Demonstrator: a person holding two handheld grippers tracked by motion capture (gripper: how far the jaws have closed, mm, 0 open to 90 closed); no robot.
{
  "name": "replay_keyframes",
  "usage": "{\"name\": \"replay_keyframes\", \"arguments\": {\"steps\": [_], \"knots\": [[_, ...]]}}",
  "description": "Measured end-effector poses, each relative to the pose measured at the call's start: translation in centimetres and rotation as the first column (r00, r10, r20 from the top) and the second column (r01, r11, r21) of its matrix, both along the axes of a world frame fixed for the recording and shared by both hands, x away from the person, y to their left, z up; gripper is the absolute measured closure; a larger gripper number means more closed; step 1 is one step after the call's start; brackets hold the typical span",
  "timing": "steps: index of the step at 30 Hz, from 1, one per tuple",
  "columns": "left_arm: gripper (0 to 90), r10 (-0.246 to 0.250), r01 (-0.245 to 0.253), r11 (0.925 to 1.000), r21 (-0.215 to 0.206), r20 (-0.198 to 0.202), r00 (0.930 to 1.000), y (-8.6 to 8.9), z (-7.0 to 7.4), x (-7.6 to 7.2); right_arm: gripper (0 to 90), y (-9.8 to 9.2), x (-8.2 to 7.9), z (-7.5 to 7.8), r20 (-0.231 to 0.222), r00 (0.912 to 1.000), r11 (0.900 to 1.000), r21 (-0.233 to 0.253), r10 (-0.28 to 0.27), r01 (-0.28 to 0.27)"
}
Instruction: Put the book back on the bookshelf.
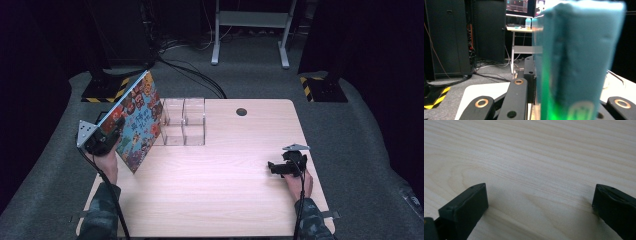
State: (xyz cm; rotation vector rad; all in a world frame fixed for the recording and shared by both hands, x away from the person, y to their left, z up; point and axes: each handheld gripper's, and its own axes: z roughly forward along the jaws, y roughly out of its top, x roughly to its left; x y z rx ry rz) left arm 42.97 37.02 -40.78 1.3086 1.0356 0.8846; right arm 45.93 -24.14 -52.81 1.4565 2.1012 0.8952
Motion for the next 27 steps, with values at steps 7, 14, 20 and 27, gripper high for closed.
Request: {"name": "replay_keyframes", "arguments": {"steps": [7, 14, 20, 27], "knots": [[79.1, 0.000, 0.000, 0.9998, 0.020, -0.032, 0.9995, 0.1, 0.4, -0.1, 0.0, 0.0, 0.0, 0.1, -0.014, 0.9999, 1.000, -0.006, 0.009, -0.009], [62.8, -0.030, 0.034, 0.9989, 0.034, -0.108, 0.9937, 0.5, 1.4, -0.8, 0.0, 0.0, 0.0, 0.1, -0.015, 0.9998, 1.000, -0.006, 0.011, -0.011], [46.8, -0.061, 0.067, 0.9972, 0.032, -0.167, 0.9841, 0.8, 1.7, -1.2, 0.0, 0.0, 0.0, 0.1, -0.016, 0.9998, 1.000, -0.005, 0.011, -0.011], [29.5, -0.094, 0.113, 0.9910, 0.070, -0.239, 0.9666, 0.8, 2.6, -2.9, 0.0, -0.1, 0.0, 0.0, -0.003, 0.9998, 1.000, -0.015, 0.020, -0.020]]}}
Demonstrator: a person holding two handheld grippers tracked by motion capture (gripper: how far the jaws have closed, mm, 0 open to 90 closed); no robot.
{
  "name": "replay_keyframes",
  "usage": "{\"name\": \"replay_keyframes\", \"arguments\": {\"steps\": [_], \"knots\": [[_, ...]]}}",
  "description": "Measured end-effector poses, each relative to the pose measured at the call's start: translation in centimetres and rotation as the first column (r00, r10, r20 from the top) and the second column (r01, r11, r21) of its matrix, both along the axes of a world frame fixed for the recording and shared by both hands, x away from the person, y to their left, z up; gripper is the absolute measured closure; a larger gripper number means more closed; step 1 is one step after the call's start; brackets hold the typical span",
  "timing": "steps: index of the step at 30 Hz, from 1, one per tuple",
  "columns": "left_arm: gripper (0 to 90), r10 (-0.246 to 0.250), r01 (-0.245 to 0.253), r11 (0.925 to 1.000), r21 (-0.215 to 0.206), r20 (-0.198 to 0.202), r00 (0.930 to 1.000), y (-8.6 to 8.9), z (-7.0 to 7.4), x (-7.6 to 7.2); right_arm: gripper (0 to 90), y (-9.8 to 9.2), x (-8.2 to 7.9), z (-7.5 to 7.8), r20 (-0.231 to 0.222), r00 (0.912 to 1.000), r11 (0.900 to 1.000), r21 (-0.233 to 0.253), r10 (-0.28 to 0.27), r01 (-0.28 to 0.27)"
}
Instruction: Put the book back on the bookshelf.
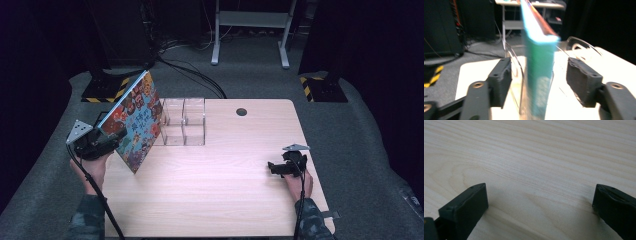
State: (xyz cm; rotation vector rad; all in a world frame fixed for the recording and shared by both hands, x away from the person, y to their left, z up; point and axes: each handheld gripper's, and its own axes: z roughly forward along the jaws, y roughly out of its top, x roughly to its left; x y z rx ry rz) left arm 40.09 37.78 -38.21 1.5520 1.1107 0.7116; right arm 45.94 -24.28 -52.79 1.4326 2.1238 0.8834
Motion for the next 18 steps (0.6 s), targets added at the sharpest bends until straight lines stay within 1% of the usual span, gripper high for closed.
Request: {"name": "replay_keyframes", "arguments": {"steps": [1, 2, 3, 5, 7, 8, 9, 10, 11, 12, 13, 14, 15, 16, 17, 18], "knots": [[24.4, -0.010, 0.010, 0.9999, 0.004, -0.012, 0.9999, -0.1, 0.0, -0.2, 0.0, 0.0, 0.0, 0.0, 0.001, 1.0000, 1.000, 0.003, -0.007, 0.007], [21.8, -0.022, 0.022, 0.9997, 0.009, -0.031, 0.9993, -0.2, 0.0, -0.3, 0.0, 0.0, 0.0, 0.0, 0.001, 1.0000, 1.000, 0.003, -0.007, 0.007], [18.6, -0.028, 0.028, 0.9994, 0.020, -0.041, 0.9988, -0.3, 0.0, -0.6, 0.0, 0.0, 0.0, 0.0, 0.001, 1.0000, 1.000, 0.002, -0.006, 0.006], [15.3, -0.046, 0.048, 0.9981, 0.039, -0.061, 0.9971, -0.6, -0.1, -1.0, 0.0, 0.0, 0.0, 0.0, 0.000, 1.0000, 1.000, 0.002, 0.000, 0.000], [12.0, -0.063, 0.067, 0.9965, 0.049, -0.093, 0.9937, -0.9, -0.2, -1.4, 0.0, 0.0, 0.0, 0.0, 0.000, 1.0000, 1.000, 0.002, 0.000, 0.000], [9.4, -0.069, 0.075, 0.9954, 0.060, -0.102, 0.9924, -1.1, -0.4, -1.6, 0.0, 0.0, 0.0, 0.0, 0.000, 1.0000, 1.000, 0.002, -0.001, 0.001], [8.3, -0.073, 0.080, 0.9948, 0.063, -0.108, 0.9914, -1.2, -0.6, -1.8, 0.0, 0.0, 0.0, 0.0, 0.000, 1.0000, 1.000, 0.002, 0.001, -0.001], [7.4, -0.080, 0.089, 0.9934, 0.072, -0.124, 0.9890, -1.3, -0.8, -2.0, 0.0, 0.1, -0.1, 0.0, 0.000, 1.0000, 1.000, 0.008, -0.008, 0.008], [6.0, -0.080, 0.089, 0.9934, 0.072, -0.124, 0.9890, -1.3, -0.8, -2.0, 0.0, 0.1, -0.1, 0.0, 0.000, 1.0000, 1.000, 0.008, -0.008, 0.008], [4.6, -0.082, 0.093, 0.9926, 0.078, -0.139, 0.9869, -1.5, -1.4, -2.3, 0.0, 0.1, -0.1, 0.0, 0.000, 1.0000, 1.000, 0.008, -0.008, 0.008], [4.3, -0.082, 0.093, 0.9926, 0.078, -0.139, 0.9869, -1.5, -1.4, -2.3, 0.0, 0.1, -0.1, 0.0, 0.001, 1.0000, 1.000, 0.008, -0.007, 0.007], [3.7, -0.078, 0.093, 0.9917, 0.089, -0.160, 0.9840, -1.5, -2.0, -2.8, 0.0, 0.1, -0.1, 0.0, 0.002, 1.0000, 1.000, 0.007, -0.007, 0.007], [3.2, -0.078, 0.093, 0.9917, 0.089, -0.160, 0.9840, -1.5, -2.0, -2.8, 0.0, 0.1, -0.1, 0.0, 0.002, 1.0000, 1.000, 0.007, -0.007, 0.007], [3.2, -0.076, 0.094, 0.9912, 0.093, -0.176, 0.9815, -1.5, -2.8, -3.2, 0.0, 0.0, 0.0, 0.0, 0.005, 1.0000, 1.000, 0.003, -0.001, 0.001], [3.2, -0.076, 0.094, 0.9912, 0.093, -0.176, 0.9815, -1.5, -2.8, -3.2, 0.0, 0.0, 0.0, 0.0, 0.005, 1.0000, 1.000, 0.003, -0.001, 0.001], [3.2, -0.074, 0.095, 0.9903, 0.101, -0.189, 0.9792, -1.5, -3.3, -3.4, 0.0, 0.0, -0.1, 0.0, 0.003, 1.0000, 1.000, 0.006, -0.005, 0.005]]}}
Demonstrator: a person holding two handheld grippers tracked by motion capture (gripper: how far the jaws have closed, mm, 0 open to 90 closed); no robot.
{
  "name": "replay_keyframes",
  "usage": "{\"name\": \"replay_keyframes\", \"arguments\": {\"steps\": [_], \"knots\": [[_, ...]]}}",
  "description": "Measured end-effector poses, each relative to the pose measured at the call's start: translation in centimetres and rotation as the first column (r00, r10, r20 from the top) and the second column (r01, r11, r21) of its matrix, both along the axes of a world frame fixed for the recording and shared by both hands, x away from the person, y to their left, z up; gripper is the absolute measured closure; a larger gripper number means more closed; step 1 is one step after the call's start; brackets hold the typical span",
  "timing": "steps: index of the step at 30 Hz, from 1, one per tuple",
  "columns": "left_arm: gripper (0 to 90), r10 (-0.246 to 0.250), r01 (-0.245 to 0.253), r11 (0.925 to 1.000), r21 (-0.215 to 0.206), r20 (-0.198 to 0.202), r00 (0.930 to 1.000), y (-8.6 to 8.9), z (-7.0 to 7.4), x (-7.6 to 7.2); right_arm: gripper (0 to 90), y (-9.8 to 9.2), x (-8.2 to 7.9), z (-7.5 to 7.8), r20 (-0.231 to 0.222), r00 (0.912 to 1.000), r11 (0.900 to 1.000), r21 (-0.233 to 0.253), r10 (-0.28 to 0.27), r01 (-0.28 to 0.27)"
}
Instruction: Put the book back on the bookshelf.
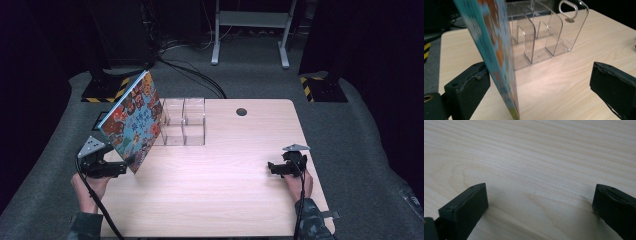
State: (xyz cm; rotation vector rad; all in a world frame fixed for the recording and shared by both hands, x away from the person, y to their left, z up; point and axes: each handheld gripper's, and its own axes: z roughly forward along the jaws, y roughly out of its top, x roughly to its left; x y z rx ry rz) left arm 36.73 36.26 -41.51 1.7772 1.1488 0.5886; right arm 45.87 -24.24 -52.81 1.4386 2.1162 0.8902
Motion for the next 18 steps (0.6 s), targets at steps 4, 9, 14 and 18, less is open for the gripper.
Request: {"name": "replay_keyframes", "arguments": {"steps": [4, 9, 14, 18], "knots": [[2.0, 0.013, -0.013, 0.9998, 0.015, -0.037, 0.9992, -0.2, -2.4, -0.7, 0.0, 0.0, 0.0, 0.0, 0.000, 1.0000, 1.000, 0.001, 0.000, 0.000], [1.3, 0.030, -0.027, 0.9993, 0.024, -0.092, 0.9953, -0.2, -5.0, -1.1, 0.0, 0.0, 0.0, 0.0, -0.001, 1.0000, 1.000, 0.004, -0.001, 0.001], [0.3, 0.039, -0.032, 0.9981, 0.053, -0.140, 0.9894, -0.5, -7.7, -1.4, 0.0, 0.0, 0.0, 0.0, -0.002, 1.0000, 1.000, 0.005, -0.003, 0.003], [0.2, 0.049, -0.038, 0.9971, 0.067, -0.176, 0.9832, -0.6, -9.6, -1.6, 0.0, 0.0, 0.0, 0.0, -0.001, 1.0000, 1.000, 0.004, -0.001, 0.001]]}}
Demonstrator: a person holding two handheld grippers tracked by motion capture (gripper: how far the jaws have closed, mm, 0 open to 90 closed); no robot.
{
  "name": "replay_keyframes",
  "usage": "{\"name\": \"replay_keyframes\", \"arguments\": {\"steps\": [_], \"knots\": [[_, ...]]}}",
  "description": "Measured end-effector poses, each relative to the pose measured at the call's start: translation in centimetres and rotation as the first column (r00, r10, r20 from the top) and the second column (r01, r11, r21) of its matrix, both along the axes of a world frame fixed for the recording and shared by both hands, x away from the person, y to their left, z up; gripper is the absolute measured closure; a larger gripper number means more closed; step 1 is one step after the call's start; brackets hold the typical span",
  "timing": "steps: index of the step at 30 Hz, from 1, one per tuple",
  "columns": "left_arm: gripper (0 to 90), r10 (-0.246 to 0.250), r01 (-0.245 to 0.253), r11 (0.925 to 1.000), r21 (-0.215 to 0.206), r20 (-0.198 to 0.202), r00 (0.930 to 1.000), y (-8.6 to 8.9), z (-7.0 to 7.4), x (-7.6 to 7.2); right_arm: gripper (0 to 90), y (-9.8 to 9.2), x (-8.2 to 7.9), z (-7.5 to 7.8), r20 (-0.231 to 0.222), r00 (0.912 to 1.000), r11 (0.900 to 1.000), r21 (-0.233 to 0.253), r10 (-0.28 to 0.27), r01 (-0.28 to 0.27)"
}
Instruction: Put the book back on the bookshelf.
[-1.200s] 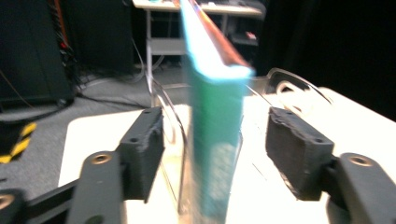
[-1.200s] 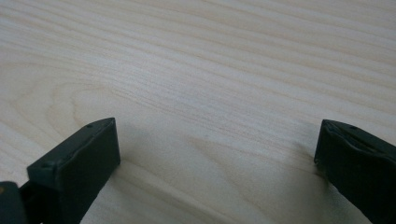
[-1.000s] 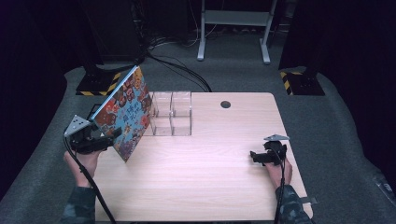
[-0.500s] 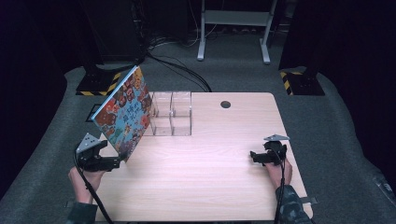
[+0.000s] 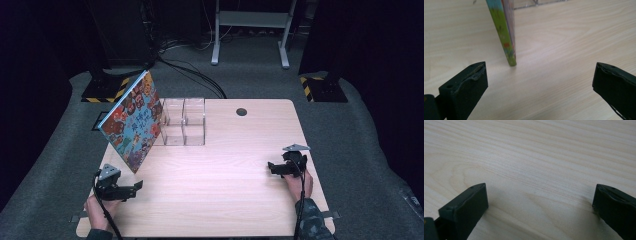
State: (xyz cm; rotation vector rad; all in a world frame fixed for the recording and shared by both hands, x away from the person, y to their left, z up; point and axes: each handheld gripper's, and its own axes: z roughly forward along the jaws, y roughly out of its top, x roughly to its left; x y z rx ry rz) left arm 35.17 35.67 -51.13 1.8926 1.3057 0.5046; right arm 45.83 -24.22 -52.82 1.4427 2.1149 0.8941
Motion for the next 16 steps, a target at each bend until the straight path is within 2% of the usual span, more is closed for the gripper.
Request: {"name": "replay_keyframes", "arguments": {"steps": [2, 6, 7, 13, 14, 16], "knots": [[0.2, 0.010, -0.010, 0.9997, 0.023, -0.010, 0.9999, -0.2, -0.9, 0.0, 0.0, 0.0, 0.0, 0.0, 0.000, 1.0000, 1.000, 0.001, -0.001, 0.001], [0.2, 0.015, -0.014, 0.9993, 0.033, -0.019, 0.9997, -0.4, -1.9, 0.0, 0.0, 0.0, 0.0, 0.0, 0.005, 1.0000, 1.000, 0.000, 0.006, -0.006], [0.1, 0.019, -0.018, 0.9993, 0.034, -0.031, 0.9994, -0.5, -2.0, 0.0, 0.0, -0.1, 0.0, 0.0, 0.005, 0.9999, 1.000, -0.006, 0.012, -0.012], [0.0, 0.016, -0.015, 0.9985, 0.052, -0.029, 0.9995, -0.6, -2.0, 0.2, 0.0, -0.1, -0.1, 0.0, 0.003, 1.0000, 1.000, -0.003, 0.008, -0.008], [0.0, 0.009, -0.006, 0.9982, 0.060, -0.041, 0.9991, -0.6, -1.9, 0.2, 0.0, -0.1, -0.1, 0.0, 0.003, 1.0000, 1.000, -0.003, 0.008, -0.008], [0.0, 0.009, -0.006, 0.9978, 0.066, -0.040, 0.9992, -0.6, -2.0, 0.2, 0.0, -0.1, -0.1, 0.0, 0.003, 0.9999, 1.000, -0.004, 0.010, -0.010]]}}
